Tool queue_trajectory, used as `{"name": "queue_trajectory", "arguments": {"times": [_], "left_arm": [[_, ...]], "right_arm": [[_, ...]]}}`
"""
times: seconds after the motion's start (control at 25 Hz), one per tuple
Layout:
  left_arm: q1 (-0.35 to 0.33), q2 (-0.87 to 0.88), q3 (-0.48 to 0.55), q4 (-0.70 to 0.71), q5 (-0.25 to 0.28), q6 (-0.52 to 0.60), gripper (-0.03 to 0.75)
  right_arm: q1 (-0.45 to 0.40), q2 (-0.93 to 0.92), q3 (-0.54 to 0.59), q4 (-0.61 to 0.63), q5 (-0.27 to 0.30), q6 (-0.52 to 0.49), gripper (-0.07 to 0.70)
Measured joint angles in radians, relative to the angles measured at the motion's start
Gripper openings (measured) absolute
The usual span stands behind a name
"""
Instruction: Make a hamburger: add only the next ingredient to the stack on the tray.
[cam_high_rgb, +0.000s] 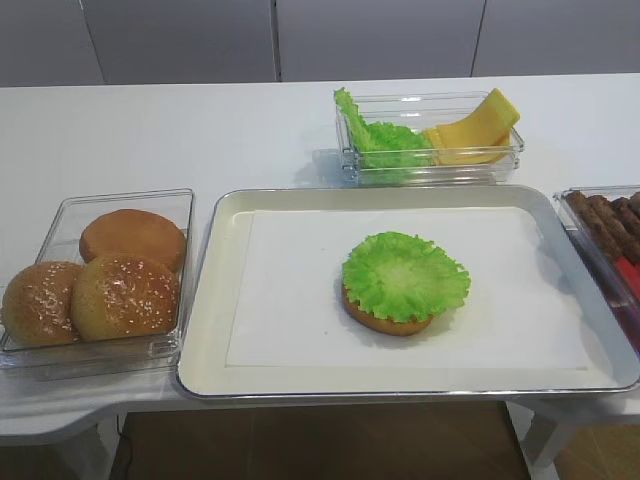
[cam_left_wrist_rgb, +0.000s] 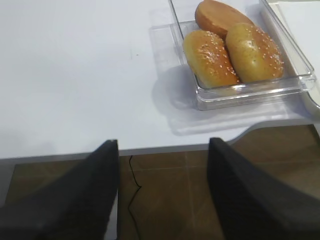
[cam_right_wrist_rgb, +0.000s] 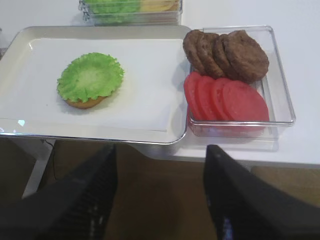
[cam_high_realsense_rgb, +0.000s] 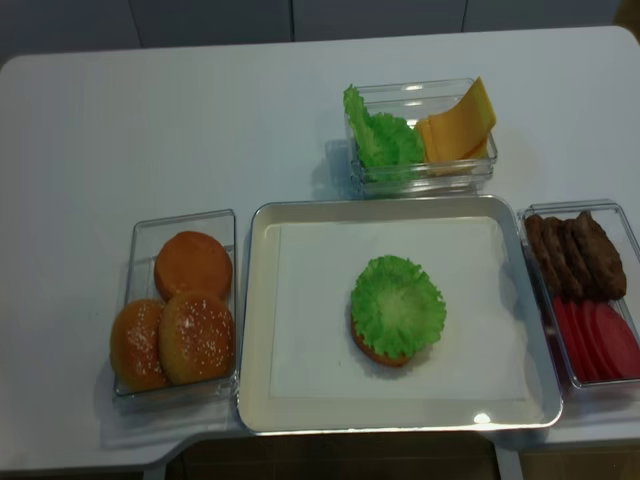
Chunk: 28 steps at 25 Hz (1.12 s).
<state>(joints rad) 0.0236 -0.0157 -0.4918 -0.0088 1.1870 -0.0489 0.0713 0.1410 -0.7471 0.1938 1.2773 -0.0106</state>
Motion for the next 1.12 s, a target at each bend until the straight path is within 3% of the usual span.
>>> {"name": "queue_trajectory", "arguments": {"times": [0.24,0.52,0.72,1.12], "left_arm": [[0.0,0.0,0.0,0.0,0.0,0.0,0.417],[0.0,0.0,0.0,0.0,0.0,0.0,0.417],[0.0,0.0,0.0,0.0,0.0,0.0,0.417],[0.0,0.0,0.0,0.0,0.0,0.0,0.417]], "right_arm": [[0.0,-0.156,0.034,-0.012,0.006,0.0,0.415],[0.0,-0.163,0.124,-0.067,0.005,-0.009,0.415],[0.0,-0.163,0.203,-0.067,-0.039,-0.074,0.415],[0.0,-0.163,0.27,-0.086,-0.121,-0.088,0.415]]}}
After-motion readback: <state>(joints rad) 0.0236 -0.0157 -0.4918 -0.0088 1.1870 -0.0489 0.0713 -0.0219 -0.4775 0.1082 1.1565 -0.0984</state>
